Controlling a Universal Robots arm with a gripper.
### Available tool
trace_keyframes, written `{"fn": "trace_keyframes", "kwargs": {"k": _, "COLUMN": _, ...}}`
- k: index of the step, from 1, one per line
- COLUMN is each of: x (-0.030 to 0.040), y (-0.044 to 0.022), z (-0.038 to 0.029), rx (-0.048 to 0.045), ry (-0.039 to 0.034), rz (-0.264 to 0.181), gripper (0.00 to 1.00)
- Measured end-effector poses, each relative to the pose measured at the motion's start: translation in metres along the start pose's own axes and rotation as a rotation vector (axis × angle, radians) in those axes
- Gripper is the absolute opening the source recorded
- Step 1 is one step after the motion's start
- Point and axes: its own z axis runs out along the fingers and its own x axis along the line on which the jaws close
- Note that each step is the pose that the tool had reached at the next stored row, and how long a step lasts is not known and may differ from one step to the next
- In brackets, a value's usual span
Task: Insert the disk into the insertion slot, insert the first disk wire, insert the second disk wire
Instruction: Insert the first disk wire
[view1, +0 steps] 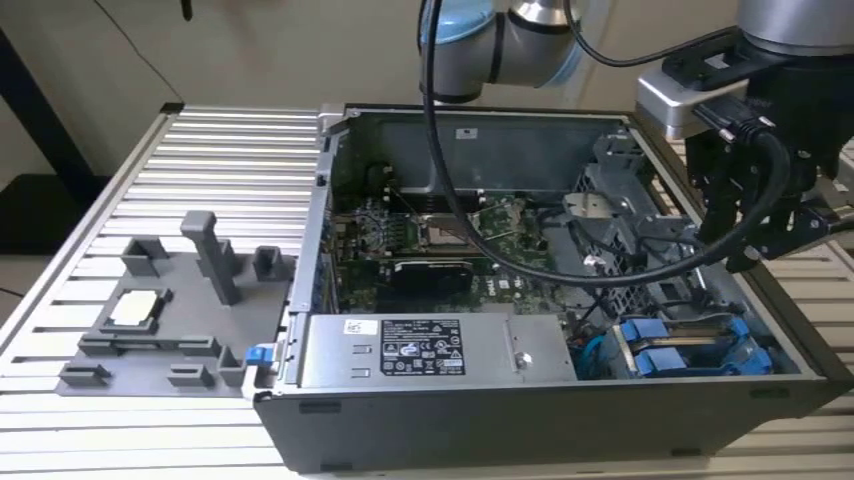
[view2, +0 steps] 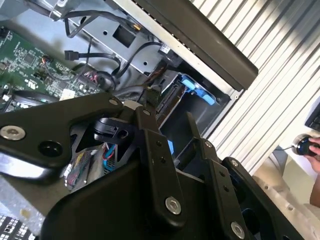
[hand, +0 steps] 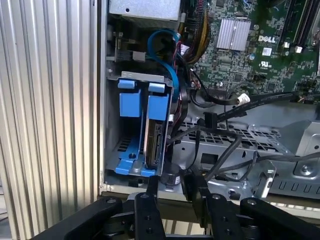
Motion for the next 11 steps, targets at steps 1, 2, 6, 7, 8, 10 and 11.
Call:
{"fn": "trace_keyframes", "kwargs": {"k": 1, "x": -0.0012, "y": 0.0009, "z": 0.0005, "rx": 0.0062, "ry": 0.0012, "rz": -0.002, "gripper": 0.41}}
{"fn": "trace_keyframes", "kwargs": {"k": 2, "x": -0.0023, "y": 0.002, "z": 0.0012, "rx": 0.0122, "ry": 0.0023, "rz": -0.003, "gripper": 0.41}}
{"fn": "trace_keyframes", "kwargs": {"k": 6, "x": -0.006, "y": 0.0058, "z": 0.0036, "rx": 0.0329, "ry": 0.0076, "rz": -0.008, "gripper": 0.41}}
{"fn": "trace_keyframes", "kwargs": {"k": 7, "x": -0.0066, "y": 0.0063, "z": 0.0038, "rx": 0.0354, "ry": 0.0082, "rz": -0.009, "gripper": 0.41}}
{"fn": "trace_keyframes", "kwargs": {"k": 8, "x": -0.007, "y": 0.0067, "z": 0.004, "rx": 0.0364, "ry": 0.0085, "rz": -0.009, "gripper": 0.41}}
{"fn": "trace_keyframes", "kwargs": {"k": 10, "x": -0.007, "y": 0.0069, "z": 0.0041, "rx": 0.0367, "ry": 0.0086, "rz": -0.01, "gripper": 0.41}}
{"fn": "trace_keyframes", "kwargs": {"k": 11, "x": -0.007, "y": 0.0069, "z": 0.0041, "rx": 0.0368, "ry": 0.0086, "rz": -0.01, "gripper": 0.41}}
